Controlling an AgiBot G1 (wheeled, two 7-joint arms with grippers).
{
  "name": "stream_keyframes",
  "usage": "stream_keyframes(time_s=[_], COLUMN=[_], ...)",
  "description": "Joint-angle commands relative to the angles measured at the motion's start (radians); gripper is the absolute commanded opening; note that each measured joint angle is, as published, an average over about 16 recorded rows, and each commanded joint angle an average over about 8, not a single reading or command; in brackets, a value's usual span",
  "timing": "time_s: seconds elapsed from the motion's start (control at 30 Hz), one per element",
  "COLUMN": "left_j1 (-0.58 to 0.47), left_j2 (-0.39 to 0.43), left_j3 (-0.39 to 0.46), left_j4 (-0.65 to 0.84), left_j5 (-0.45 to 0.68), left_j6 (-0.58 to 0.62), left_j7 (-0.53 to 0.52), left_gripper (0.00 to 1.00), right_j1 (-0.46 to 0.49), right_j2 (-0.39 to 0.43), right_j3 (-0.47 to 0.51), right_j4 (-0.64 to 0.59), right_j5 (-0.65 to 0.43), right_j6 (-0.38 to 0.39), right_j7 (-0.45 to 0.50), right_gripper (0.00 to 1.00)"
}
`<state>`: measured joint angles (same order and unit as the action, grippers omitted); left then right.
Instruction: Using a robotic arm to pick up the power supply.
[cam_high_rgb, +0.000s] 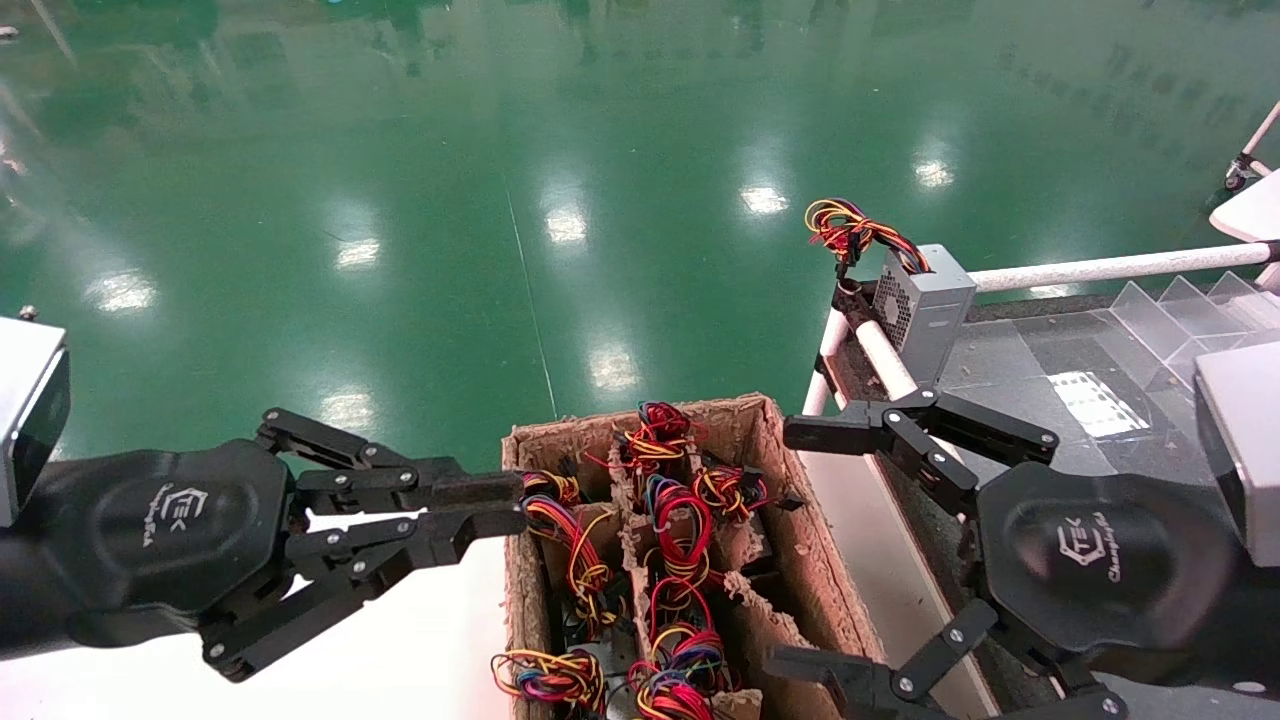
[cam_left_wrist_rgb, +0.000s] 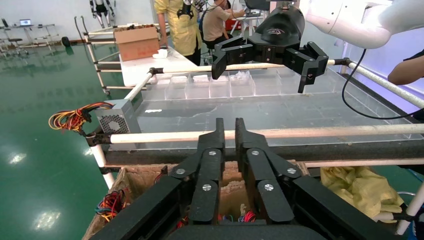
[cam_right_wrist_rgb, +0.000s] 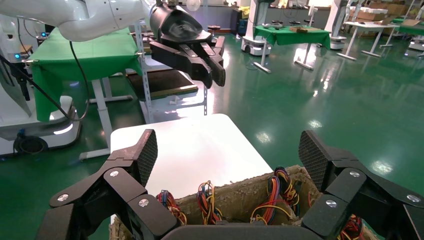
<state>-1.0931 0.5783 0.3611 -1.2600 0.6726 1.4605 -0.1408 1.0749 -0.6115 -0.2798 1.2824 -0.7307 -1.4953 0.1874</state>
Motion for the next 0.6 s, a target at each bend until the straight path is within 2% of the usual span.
stream_keyframes(time_s=[0.03, 0.13, 0.17, 0.4, 0.43, 0.6], left_j1=[0.0, 0.0, 0.0, 0.0, 0.0, 0.0], left_j2=[0.0, 0.0, 0.0, 0.0, 0.0, 0.0], left_j3=[0.0, 0.0, 0.0, 0.0, 0.0, 0.0], left_j4=[0.0, 0.0, 0.0, 0.0, 0.0, 0.0], left_j5=[0.0, 0.0, 0.0, 0.0, 0.0, 0.0], left_j6=[0.0, 0.0, 0.0, 0.0, 0.0, 0.0], left_j7=[0.0, 0.0, 0.0, 0.0, 0.0, 0.0], left_gripper=[0.0, 0.0, 0.04, 0.89, 0.98, 1.0], right_j1=[0.0, 0.0, 0.0, 0.0, 0.0, 0.0], right_j2=[0.0, 0.0, 0.0, 0.0, 0.0, 0.0], right_j3=[0.0, 0.0, 0.0, 0.0, 0.0, 0.0], right_j4=[0.0, 0.0, 0.0, 0.0, 0.0, 0.0], right_j5=[0.0, 0.0, 0.0, 0.0, 0.0, 0.0], right_j6=[0.0, 0.0, 0.0, 0.0, 0.0, 0.0], right_j7=[0.0, 0.0, 0.0, 0.0, 0.0, 0.0], right_gripper=[1.0, 1.0, 1.0, 1.0, 1.0, 1.0])
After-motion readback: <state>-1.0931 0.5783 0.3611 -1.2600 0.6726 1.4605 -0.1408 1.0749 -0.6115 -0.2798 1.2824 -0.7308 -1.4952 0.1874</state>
